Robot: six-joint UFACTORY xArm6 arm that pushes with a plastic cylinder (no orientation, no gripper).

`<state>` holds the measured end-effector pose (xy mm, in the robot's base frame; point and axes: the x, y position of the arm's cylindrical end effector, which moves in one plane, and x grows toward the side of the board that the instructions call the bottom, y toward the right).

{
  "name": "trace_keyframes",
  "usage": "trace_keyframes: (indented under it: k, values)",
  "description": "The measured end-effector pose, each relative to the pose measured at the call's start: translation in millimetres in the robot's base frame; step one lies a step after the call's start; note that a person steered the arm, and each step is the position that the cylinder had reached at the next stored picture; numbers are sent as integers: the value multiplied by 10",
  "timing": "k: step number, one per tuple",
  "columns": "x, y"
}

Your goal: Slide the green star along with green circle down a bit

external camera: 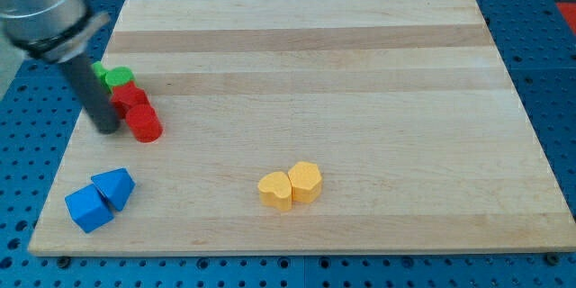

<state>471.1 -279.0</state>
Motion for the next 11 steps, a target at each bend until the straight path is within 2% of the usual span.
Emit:
trace_keyframes:
  k: [1,2,6,7,8,10,11]
  values:
    - [98,-260]
    - [98,-260]
    - [-557,-260]
    - [-972,-131]
    - [-988,372]
    - [-802,-255]
    - [-1276,-260]
